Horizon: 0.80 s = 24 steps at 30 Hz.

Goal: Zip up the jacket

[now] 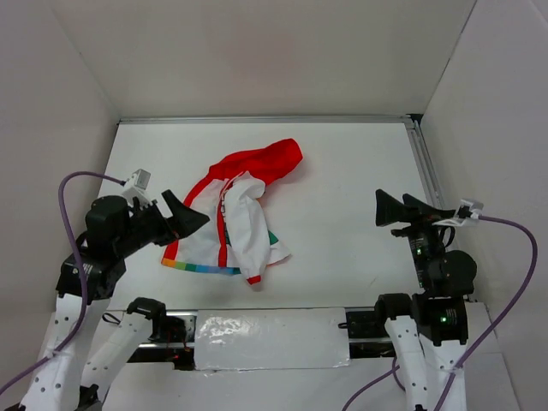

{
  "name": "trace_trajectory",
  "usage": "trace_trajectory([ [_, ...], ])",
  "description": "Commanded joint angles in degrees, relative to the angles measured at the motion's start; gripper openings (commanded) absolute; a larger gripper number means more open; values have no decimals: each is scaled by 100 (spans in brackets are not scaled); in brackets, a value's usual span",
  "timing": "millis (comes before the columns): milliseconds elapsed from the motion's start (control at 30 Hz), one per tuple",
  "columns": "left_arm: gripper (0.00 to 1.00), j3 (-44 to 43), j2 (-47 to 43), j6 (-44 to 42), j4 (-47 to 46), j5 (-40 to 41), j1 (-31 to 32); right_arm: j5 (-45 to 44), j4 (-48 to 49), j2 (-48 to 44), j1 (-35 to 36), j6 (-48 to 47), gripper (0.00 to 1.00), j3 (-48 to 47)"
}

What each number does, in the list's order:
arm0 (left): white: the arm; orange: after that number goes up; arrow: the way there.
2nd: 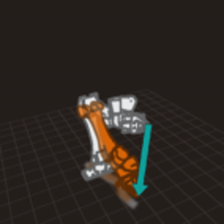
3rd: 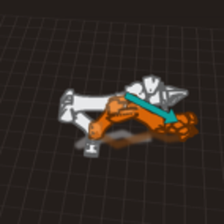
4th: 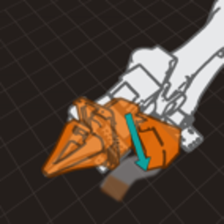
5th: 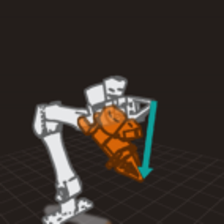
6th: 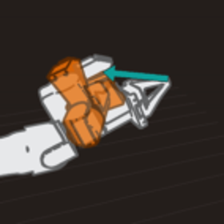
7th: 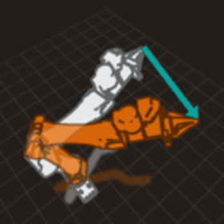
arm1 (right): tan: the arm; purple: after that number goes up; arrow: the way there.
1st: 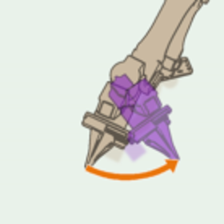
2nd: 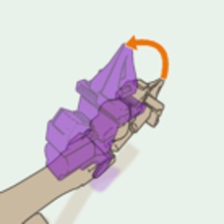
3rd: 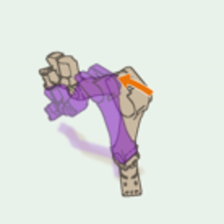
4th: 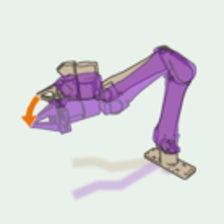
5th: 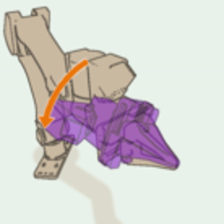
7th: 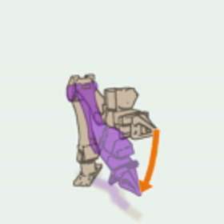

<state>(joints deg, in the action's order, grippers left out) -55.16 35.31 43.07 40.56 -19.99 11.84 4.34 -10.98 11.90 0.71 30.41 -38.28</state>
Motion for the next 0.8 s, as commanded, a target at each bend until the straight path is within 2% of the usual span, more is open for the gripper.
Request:
trace_trajectory([
  [0,99,-320,169,334,356,565,12,23,-913,180,-27,183,100,-302],
  [67,99,-347,309,518,584,828,3,-47,-1335,496,-27,438,100,-592],
  [133,99,-434,686,562,725,1032,3,136,-1564,909,-27,308,100,-802],
  [233,99,-513,1328,229,350,901,-23,164,-1635,1437,-27,683,100,-848],
  [333,99,-864,2083,35,216,847,-85,1268,-1223,2016,-27,615,100,-795],
  [433,99,-1137,3013,-219,-152,848,-452,1903,-1231,2790,43,834,100,-1005],
  [533,99,-1497,3665,-220,-285,1057,-760,1475,-1055,3449,534,992,100,-1163],
  [667,99,-2435,5139,-185,65,1794,-902,430,-1028,4624,1509,1063,100,-1541],
  [733,99,-2727,5860,-421,-38,1867,-876,-2,-1055,5092,2026,1150,100,-1954],
  [767,99,-2929,6091,-848,-370,1693,-859,-151,-1064,5634,2151,1221,100,-2268],
])
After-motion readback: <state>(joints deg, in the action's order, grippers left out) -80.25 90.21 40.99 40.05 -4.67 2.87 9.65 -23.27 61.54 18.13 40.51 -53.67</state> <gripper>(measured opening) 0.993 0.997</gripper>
